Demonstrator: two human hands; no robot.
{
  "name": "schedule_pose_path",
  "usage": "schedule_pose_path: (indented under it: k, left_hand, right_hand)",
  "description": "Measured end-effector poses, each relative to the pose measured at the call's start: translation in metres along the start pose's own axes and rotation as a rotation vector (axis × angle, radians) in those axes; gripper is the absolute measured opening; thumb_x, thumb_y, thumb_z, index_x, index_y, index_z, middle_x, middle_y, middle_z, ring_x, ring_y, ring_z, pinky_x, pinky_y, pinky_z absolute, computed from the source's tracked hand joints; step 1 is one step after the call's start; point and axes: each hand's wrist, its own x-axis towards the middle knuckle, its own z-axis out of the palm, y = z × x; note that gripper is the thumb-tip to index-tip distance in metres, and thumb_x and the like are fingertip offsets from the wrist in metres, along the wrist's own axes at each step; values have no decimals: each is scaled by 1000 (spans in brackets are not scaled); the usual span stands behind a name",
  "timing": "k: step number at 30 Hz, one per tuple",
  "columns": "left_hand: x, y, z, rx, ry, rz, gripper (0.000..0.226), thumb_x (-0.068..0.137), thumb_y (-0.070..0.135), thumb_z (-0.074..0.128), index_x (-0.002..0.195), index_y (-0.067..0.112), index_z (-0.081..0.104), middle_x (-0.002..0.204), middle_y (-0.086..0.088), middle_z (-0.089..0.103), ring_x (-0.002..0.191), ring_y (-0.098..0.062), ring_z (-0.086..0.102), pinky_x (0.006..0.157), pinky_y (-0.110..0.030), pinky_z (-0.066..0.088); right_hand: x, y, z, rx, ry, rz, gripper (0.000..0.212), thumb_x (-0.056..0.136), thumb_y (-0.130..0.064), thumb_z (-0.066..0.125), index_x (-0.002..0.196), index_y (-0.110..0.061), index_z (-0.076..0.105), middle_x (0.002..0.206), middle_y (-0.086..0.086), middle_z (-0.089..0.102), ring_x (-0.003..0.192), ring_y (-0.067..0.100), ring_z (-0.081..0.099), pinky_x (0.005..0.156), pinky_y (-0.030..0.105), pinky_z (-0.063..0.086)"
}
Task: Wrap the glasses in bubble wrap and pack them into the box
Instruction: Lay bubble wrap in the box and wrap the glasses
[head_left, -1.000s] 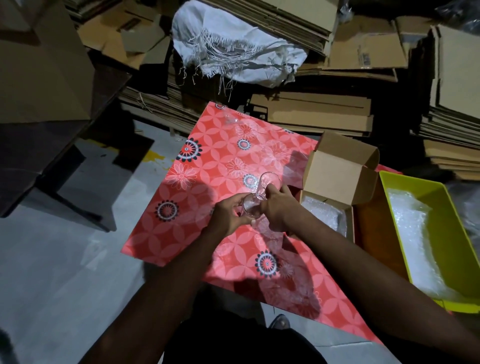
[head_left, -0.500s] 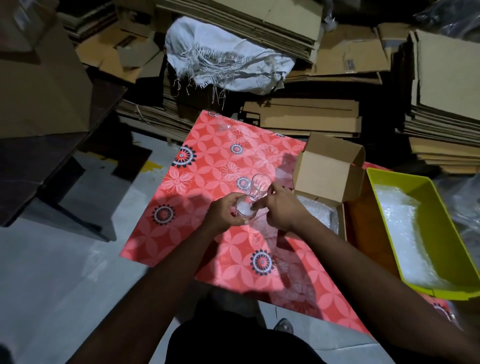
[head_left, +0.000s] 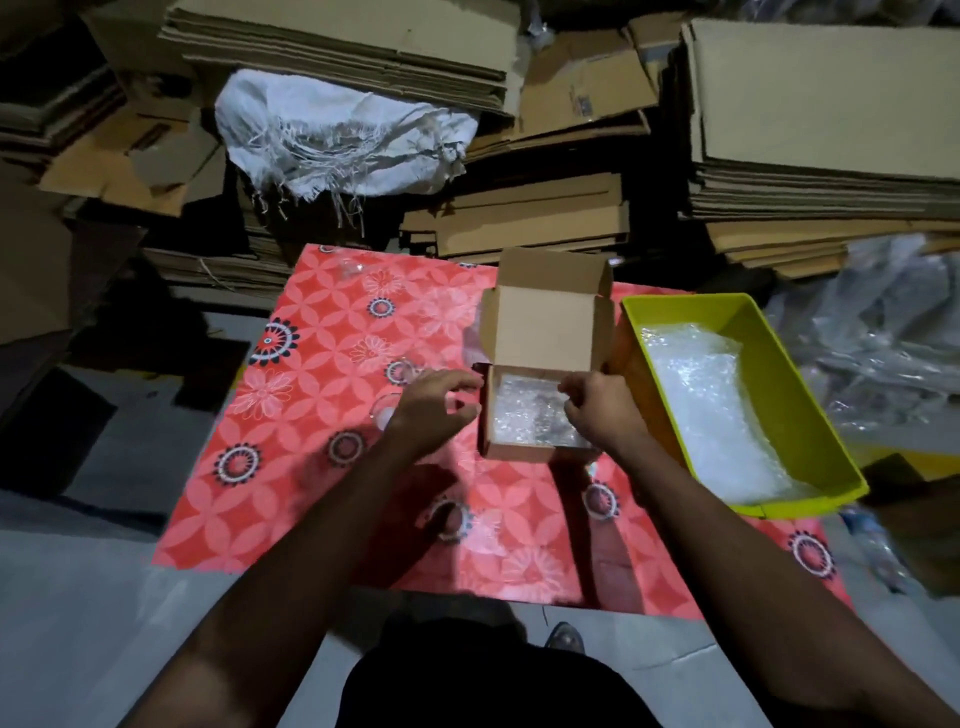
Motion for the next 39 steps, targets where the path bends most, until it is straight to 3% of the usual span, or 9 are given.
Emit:
schedule_pose_path:
  k: [5,8,10,14,19,26,32,36,39]
  left_hand:
    - [4,24,56,5,-59,-26,34,81,10,72,115,15,72,105,7,70,91,0,60,82,1,34]
    - [8,34,78,-59,-55,-42,37,81,-1,73,112,20,70,104,8,70,88,9,61,81,-7,41]
    - [13,42,89,-82,-50,-47,38,82,-2,73,113,20,70,103,5,71,90,7,63,82,-12,45]
    - [25,65,107,-45,-62,-58,37,85,0,70,119,13,68,106,0,71,95,-5,65,82,-7,43]
    - [38,87,123,-36,-54,-72,36,87,2,68,121,10,68,105,0,70,95,-8,64,76,0,38]
    - [43,113,135,-225,-28,-121,25,89,16,73,113,11,72,100,1,74,91,-2,68,81,-16,49]
    - [60,152,125,-645,-139,-250,66,73,48,84,127,15,64,129,-4,67,124,-17,60,104,-32,46]
    - [61,172,107,-728,-35,-208,17,90,14,73,107,10,72,104,-6,74,95,-21,69,87,-38,53]
    - [57,179,84,-859,-9,-175,12,97,5,57,92,8,68,83,-1,72,80,-15,67,82,-36,51]
  right_hand:
    - [-4,31,-31,123,297,-16,19,80,-16,59,94,-16,72,90,4,74,84,23,66,73,32,52]
    - [-1,76,-59,143,471,125,13,80,-15,59,88,-15,70,86,6,71,83,27,64,71,35,49]
    - [7,121,-67,111,377,288,20,84,-17,61,99,-9,72,93,14,74,90,34,67,75,35,50]
    - [9,183,-58,-186,-148,410,56,85,-47,72,127,-10,63,122,16,67,116,33,62,92,35,51]
    - [14,199,-49,-158,5,457,21,86,-27,66,104,-19,75,106,7,74,98,28,71,76,29,54]
    - [2,178,-78,61,406,214,20,88,-38,67,97,-25,78,100,-5,77,103,23,64,79,34,52]
    - [-16,125,-99,230,532,-62,7,84,-33,74,86,-27,77,94,-13,75,101,17,59,87,44,50]
    - [-26,90,-103,240,549,-133,7,83,-33,75,82,-25,76,95,-14,75,100,15,57,87,46,50]
    - [-33,70,-105,352,571,-170,17,84,-40,72,95,-27,76,103,-15,73,101,12,58,90,34,47]
